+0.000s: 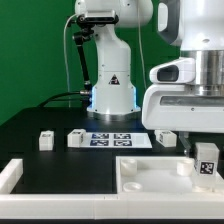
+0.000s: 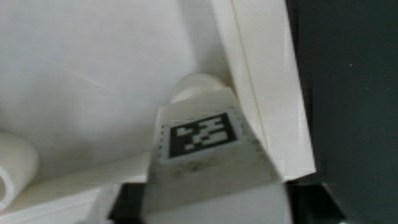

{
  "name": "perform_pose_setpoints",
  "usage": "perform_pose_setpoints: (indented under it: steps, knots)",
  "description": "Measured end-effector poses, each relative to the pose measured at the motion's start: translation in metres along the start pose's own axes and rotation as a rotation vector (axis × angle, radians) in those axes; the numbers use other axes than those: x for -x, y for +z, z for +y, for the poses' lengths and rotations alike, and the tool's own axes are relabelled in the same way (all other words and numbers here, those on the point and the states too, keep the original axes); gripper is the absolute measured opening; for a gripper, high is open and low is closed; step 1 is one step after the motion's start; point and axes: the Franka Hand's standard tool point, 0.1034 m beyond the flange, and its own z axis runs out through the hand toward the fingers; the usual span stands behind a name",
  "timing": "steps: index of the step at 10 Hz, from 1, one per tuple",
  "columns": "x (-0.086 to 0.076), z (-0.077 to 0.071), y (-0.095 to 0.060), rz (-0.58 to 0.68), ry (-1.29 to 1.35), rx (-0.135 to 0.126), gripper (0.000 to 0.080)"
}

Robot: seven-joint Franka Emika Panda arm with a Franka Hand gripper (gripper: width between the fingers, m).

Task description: Assemble square table

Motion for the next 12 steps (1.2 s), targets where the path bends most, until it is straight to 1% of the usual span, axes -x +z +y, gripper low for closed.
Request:
perform_pose_setpoints:
  steps: [1,2,3,4,6,8,10,11,12]
  knots:
    - [-0.0006,0.0015,0.0002,0.0,0.081,0.001,0.0291]
    - [-0.0008,0.0021,0.0004,0.0,0.153,0.002,0.0291]
    - [-0.0008,0.0035,0.0011,-0.003,0.271,-0.003,0.0291]
    - [-0.0013,0.006,0.0016,-0.012,0.419,-0.017,0.0291]
    - [-0.0017,0.0098,0.0019,-0.06,0.819,-0.054,0.0291]
    - [0.0024,0.0052,0.0021,-0.121,1.138,-0.093,0.0291]
    - [0.0032,0.005,0.0031,-0.126,1.162,-0.092,0.0291]
    - [0.004,0.0047,0.0034,-0.119,1.086,-0.09,0.0366]
    - [0.007,0.0029,0.004,-0.095,0.913,-0.071,0.0548]
